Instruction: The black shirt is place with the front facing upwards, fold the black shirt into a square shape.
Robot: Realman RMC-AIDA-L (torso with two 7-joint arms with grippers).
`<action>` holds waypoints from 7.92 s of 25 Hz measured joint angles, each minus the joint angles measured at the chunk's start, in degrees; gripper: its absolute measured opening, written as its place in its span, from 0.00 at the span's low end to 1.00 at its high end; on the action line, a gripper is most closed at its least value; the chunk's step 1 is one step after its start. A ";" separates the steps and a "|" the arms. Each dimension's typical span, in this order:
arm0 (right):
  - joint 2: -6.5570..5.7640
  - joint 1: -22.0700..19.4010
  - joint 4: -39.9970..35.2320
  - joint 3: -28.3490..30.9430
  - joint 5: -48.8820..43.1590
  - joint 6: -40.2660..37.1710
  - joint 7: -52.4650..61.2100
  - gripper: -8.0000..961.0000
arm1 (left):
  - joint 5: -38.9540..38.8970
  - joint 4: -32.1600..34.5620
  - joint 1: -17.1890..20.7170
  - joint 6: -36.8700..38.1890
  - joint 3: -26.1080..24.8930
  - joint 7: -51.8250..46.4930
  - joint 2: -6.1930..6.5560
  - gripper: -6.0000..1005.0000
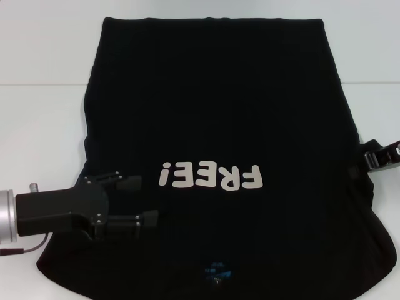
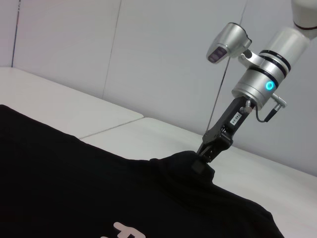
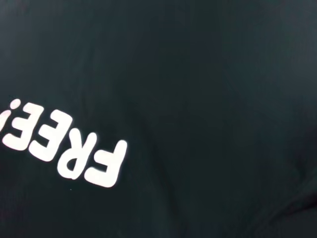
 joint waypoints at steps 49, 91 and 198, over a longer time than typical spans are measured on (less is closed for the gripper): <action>-1.55 -6.20 -12.94 6.46 0.23 -10.23 -2.52 0.02 | 0.13 -0.10 -0.15 -1.31 -0.01 -0.20 -0.16 0.88; 4.17 1.62 -8.97 -10.16 0.39 -2.20 -2.87 0.02 | 0.12 -1.61 -0.32 -2.22 0.00 -0.26 0.09 0.88; 3.60 -23.53 17.99 10.12 44.52 -6.89 -80.17 0.81 | 31.41 0.93 -6.38 -1.55 2.31 -65.76 10.98 0.88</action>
